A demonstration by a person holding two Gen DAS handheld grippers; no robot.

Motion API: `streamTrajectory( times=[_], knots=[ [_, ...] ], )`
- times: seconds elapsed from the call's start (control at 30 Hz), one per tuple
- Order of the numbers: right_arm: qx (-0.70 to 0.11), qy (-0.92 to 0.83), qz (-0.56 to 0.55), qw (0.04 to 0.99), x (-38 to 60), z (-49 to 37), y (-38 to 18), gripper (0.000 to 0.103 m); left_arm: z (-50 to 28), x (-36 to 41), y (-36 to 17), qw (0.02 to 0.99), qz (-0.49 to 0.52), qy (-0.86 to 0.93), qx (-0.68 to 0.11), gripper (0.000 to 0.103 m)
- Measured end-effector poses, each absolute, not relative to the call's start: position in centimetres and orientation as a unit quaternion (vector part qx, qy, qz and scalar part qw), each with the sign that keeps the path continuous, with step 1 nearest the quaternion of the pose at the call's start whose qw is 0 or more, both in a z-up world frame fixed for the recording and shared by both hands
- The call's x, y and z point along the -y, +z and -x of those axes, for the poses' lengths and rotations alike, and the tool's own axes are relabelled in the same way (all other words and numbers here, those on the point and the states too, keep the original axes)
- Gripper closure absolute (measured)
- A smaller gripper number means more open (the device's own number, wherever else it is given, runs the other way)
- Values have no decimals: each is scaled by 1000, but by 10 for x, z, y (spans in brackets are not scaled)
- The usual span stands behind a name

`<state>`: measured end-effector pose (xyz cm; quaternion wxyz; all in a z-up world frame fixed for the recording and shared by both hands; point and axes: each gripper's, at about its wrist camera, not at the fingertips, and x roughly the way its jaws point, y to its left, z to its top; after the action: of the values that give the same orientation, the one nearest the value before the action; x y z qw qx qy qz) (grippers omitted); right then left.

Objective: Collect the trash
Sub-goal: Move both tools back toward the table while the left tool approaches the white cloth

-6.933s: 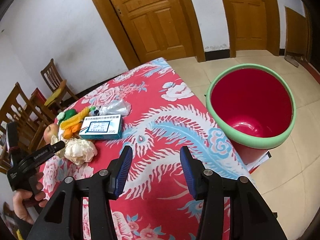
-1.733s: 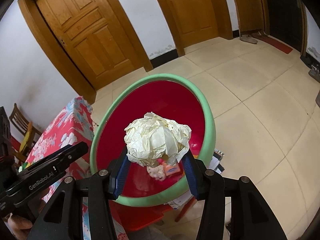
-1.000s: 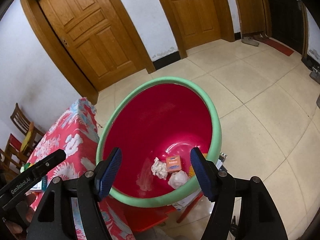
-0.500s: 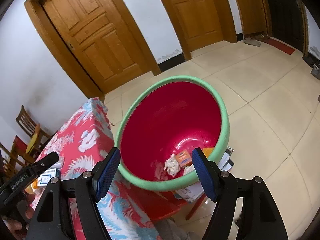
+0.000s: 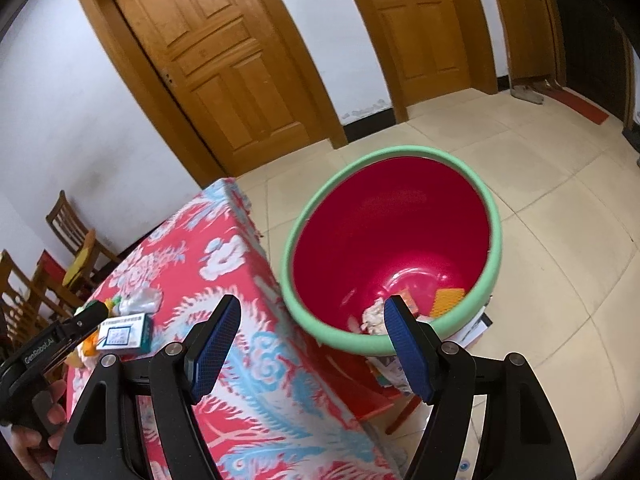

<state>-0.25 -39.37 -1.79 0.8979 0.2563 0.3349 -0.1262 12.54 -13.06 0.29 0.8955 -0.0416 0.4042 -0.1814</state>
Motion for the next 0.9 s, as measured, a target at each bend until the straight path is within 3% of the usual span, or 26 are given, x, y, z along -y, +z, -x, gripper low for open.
streamTrajectory(
  times=[0.23, 0.9],
  knots=[
    [-341, -102, -249, 901, 369, -6, -18, 22, -132, 86, 0, 902, 57, -138, -405, 52],
    [-369, -73, -210, 903, 321, -29, -23, 21, -162, -17, -21, 908, 100, -27, -407, 52]
  ],
)
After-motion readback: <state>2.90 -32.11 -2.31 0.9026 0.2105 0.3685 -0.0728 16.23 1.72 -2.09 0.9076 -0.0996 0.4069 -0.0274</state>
